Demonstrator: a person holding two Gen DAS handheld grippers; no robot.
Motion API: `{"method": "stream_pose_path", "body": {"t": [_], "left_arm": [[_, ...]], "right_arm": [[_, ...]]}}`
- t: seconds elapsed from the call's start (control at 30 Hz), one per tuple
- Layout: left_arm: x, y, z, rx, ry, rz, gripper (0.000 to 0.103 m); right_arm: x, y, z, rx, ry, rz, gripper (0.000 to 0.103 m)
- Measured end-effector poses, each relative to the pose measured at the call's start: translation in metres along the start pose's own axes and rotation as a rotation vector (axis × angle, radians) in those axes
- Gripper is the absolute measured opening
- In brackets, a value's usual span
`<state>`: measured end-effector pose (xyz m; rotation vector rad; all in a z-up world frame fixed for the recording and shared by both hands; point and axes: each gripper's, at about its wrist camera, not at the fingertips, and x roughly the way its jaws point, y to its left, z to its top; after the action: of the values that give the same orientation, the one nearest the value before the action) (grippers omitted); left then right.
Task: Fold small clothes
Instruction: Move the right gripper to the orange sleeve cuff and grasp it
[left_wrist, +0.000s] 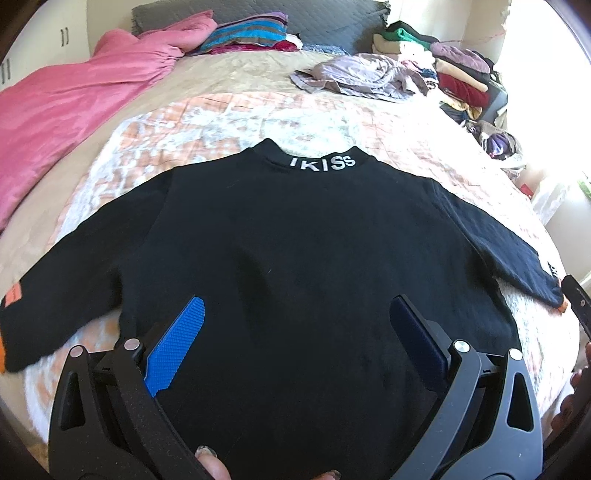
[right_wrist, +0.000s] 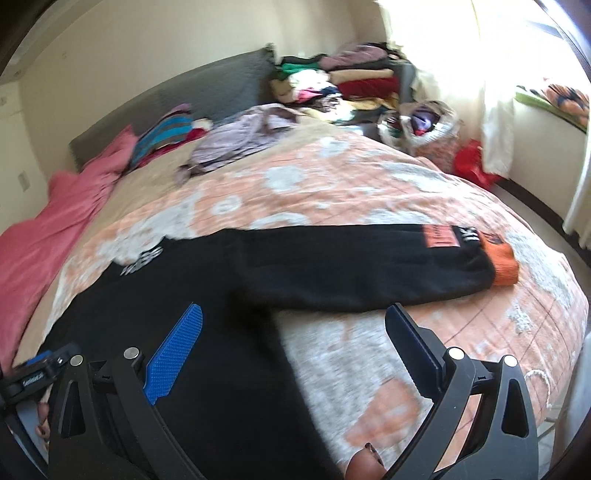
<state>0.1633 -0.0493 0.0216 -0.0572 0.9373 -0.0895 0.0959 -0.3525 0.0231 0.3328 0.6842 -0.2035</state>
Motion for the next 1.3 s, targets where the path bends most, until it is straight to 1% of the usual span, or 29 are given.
{"method": "stream_pose_path", "body": {"t": [0.23,0.33,0.37,0.57,0.63,0.73,0.83,0.9,0.93,0.97,1.0,1.03,1.07,1.1,1.13,1.17,1.2,1.3], "left_arm": [[0.029,-0.007,0.021,0.002,0.036,-0.023,0.095],[0.041,-0.009,0.028,0.006,0.044,-0.015,0.095],[0.045,-0.010,0.030,0.008,0.048,-0.012,0.095],[0.072,-0.006,0.042,0.000,0.074,0.004,0.095],[0.080,-0.004,0.046,-0.003,0.077,0.015,0.095],[0.090,-0.001,0.051,-0.007,0.077,0.020,0.095],[0.099,0.001,0.055,-0.007,0.079,0.023,0.095],[0.104,0.003,0.058,-0.012,0.080,0.022,0.095],[0.106,0.007,0.059,-0.020,0.080,0.019,0.095],[0.106,0.011,0.059,-0.037,0.077,0.016,0.095],[0.106,0.014,0.059,-0.050,0.077,0.010,0.095],[0.105,0.019,0.060,-0.067,0.078,-0.007,0.095],[0.103,0.023,0.059,-0.077,0.075,-0.023,0.095],[0.102,0.026,0.060,-0.081,0.070,-0.032,0.095],[0.099,0.029,0.060,-0.081,0.062,-0.040,0.095],[0.096,0.031,0.060,-0.080,0.056,-0.042,0.095],[0.093,0.033,0.061,-0.080,0.051,-0.041,0.095],[0.084,0.041,0.064,-0.095,0.039,-0.056,0.095]], "right_arm": [[0.028,-0.052,0.012,0.125,0.020,-0.106,0.099],[0.040,-0.078,0.014,0.175,0.031,-0.152,0.099],[0.044,-0.089,0.014,0.205,0.043,-0.180,0.099],[0.064,-0.137,0.013,0.327,0.079,-0.257,0.099],[0.071,-0.149,0.011,0.371,0.094,-0.263,0.099],[0.083,-0.168,0.007,0.456,0.107,-0.251,0.098],[0.088,-0.178,0.009,0.502,0.068,-0.252,0.099],[0.093,-0.186,0.013,0.545,0.033,-0.220,0.097],[0.096,-0.192,0.016,0.566,0.010,-0.172,0.094],[0.097,-0.196,0.018,0.581,-0.004,-0.150,0.080],[0.099,-0.199,0.019,0.595,-0.008,-0.144,0.061],[0.101,-0.203,0.020,0.607,-0.013,-0.133,0.052],[0.102,-0.207,0.021,0.621,-0.024,-0.103,0.035],[0.102,-0.207,0.022,0.627,-0.040,-0.057,0.026],[0.101,-0.206,0.024,0.619,-0.052,-0.039,0.023],[0.097,-0.198,0.028,0.580,-0.075,-0.031,0.019],[0.092,-0.190,0.031,0.543,-0.100,-0.020,0.018],[0.080,-0.165,0.042,0.479,-0.135,0.033,0.018]]}}
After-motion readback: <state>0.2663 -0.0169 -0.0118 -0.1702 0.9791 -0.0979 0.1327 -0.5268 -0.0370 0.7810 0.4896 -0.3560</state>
